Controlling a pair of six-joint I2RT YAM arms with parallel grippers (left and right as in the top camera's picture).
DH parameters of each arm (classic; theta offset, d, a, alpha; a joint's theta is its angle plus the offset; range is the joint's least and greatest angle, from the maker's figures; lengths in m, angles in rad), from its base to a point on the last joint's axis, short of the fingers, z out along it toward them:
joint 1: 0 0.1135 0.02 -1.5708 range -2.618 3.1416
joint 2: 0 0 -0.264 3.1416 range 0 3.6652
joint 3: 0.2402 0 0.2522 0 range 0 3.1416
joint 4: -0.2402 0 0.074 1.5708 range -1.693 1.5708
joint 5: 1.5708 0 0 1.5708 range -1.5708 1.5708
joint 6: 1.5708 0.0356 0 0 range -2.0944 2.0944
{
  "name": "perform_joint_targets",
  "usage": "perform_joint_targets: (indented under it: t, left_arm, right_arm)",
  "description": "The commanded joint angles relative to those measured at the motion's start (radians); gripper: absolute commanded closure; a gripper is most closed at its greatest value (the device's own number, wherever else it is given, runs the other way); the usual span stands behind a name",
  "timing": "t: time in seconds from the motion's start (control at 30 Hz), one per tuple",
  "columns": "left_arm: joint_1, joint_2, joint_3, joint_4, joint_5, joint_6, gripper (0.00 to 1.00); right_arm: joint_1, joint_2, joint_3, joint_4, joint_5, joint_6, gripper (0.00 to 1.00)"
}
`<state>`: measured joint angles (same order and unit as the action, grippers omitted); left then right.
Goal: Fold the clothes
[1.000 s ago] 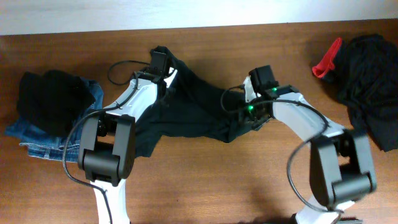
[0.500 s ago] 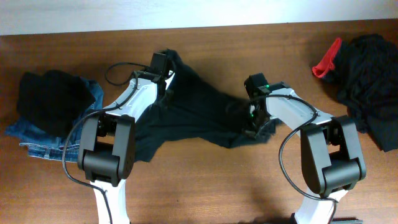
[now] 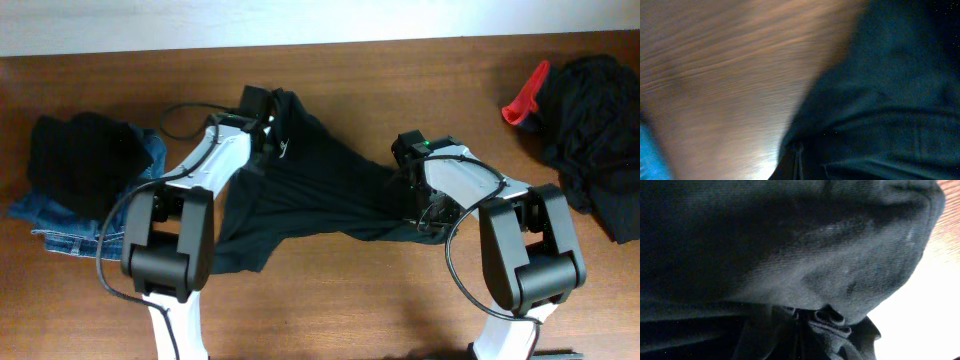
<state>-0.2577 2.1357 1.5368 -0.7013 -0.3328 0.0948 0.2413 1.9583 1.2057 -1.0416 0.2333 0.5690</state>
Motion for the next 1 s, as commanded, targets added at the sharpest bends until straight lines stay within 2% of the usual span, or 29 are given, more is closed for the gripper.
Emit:
perform_joint_targets:
  t: [0.0,0.13,0.27,0.37,0.43,0.6,0.8,0.97]
  left_arm:
    - [0.058,-0.105,-0.005,-0.017,-0.129,-0.041,1.0]
    - [0.118,-0.144,-0.005,-0.034,-0.118,-0.105,0.99]
    - [0.141,-0.164,-0.005,-0.028,0.085,-0.097,0.98]
    - [0.124,-0.163,-0.006,-0.022,0.295,-0.019,0.98]
    - [0.103,-0.163,-0.006,-0.023,0.342,-0.011,0.98]
    - [0.021,-0.163,-0.009,-0.106,0.377,0.08,0.98]
    - [-0.002,-0.163,-0.088,-0.148,0.372,-0.005,0.98]
    - [-0.002,-0.163,-0.206,-0.113,0.37,-0.004,0.98]
  right_arm:
    - [-0.013,0.049,-0.031,0.021,0.079,0.011,0.96]
    - [-0.013,0.049,-0.031,0.021,0.078,0.011,0.96]
    - [-0.013,0.049,-0.031,0.021,0.078,0.007,0.96]
    - [-0.013,0.049,-0.031,0.021,0.078,0.007,0.97]
    - [-0.013,0.049,-0.031,0.021,0.078,0.007,0.96]
    - [-0.013,0.049,-0.031,0.021,0.078,0.007,0.96]
    - [-0.013,0.049,-0.031,0.022,0.078,0.008,0.96]
    - [-0.013,0.049,-0.031,0.025,0.078,0.008,0.96]
